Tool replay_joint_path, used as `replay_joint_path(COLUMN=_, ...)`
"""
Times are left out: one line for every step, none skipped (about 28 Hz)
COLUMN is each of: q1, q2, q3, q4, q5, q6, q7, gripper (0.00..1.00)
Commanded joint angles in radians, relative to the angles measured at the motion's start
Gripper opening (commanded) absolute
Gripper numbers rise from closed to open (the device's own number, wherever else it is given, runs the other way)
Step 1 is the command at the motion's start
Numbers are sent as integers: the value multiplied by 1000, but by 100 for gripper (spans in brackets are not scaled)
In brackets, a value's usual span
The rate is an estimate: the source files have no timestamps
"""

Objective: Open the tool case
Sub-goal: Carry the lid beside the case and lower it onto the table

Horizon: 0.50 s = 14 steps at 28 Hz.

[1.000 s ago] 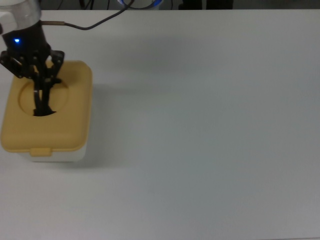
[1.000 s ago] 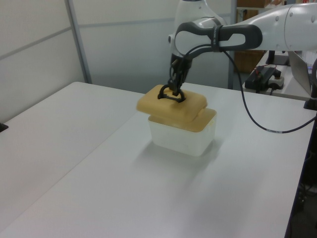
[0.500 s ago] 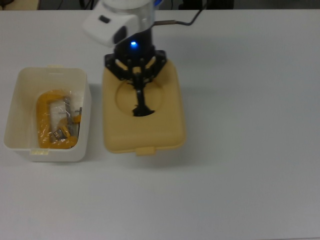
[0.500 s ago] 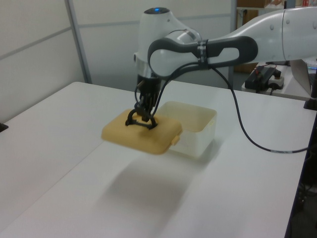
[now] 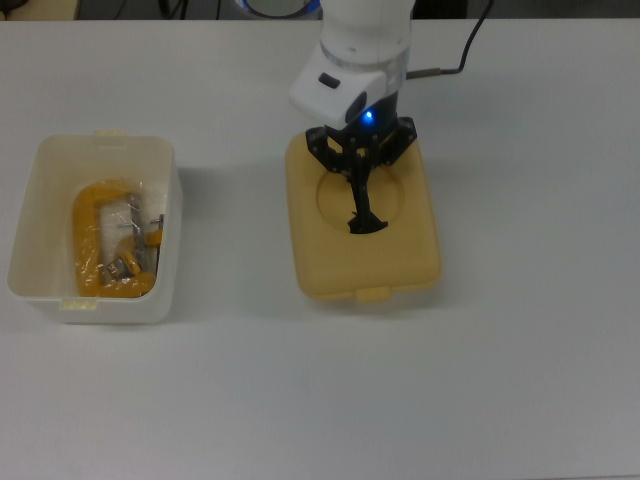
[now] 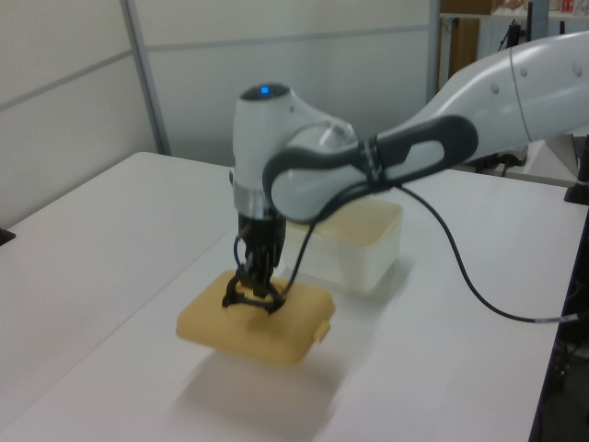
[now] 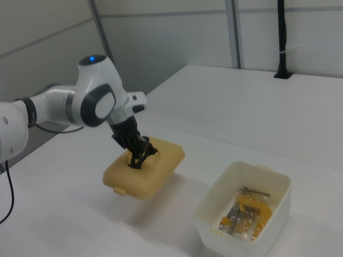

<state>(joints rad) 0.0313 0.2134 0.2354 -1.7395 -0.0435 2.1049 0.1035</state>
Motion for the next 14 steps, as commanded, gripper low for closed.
replay_joint_path(q1=25, q2=-13, q3=-14, q4=-104, q5=-27, q6=109, q7=31, gripper=0)
replay_joint_path(q1=27, q2=-5, q3=-14, q4=-109, q5=-38, q6=116, q7=31, gripper=0)
replay_joint_path(q1=30, q2=4, q3=-14, q4=-113, q5=-45, q6=127, q7=31, gripper=0)
replay_joint_path(q1=30, q2=12, q3=-14, q4=-115, q5=-52, q6=139, q7=33, gripper=0)
replay_joint_path(q1=32, q2=21, q3=-14, q4=-117, q5=-59, q6=156, q7=33, gripper=0)
replay_joint_path(q1=32, q2=32, q3=-14, q4=-123, q5=-62, q6=173, q7=33, gripper=0)
replay_joint_path(q1=32, q2=44, q3=-14, q4=-136, q5=-74, q6=213, q7=35, gripper=0)
replay_joint_path(q1=32, q2=49, q3=-14, q4=-143, q5=-82, q6=233, q7=35, gripper=0)
replay_joint_path(q1=32, q2=50, q3=-14, q4=-152, q5=-90, q6=253, q7=42, gripper=0)
replay_joint_path(q1=32, q2=52, q3=-14, q4=-161, q5=-101, q6=271, q7=51, gripper=0)
replay_joint_path(q1=32, q2=55, q3=-14, q4=-170, q5=-116, q6=286, q7=61, gripper=0)
replay_joint_path(q1=33, q2=69, q3=-14, q4=-181, q5=-157, q6=311, q7=79, gripper=0)
replay_joint_path(q1=39, q2=78, q3=-14, q4=-181, q5=-179, q6=319, q7=96, gripper=0)
replay_joint_path(q1=45, q2=86, q3=-14, q4=-181, q5=-200, q6=328, q7=119, gripper=0)
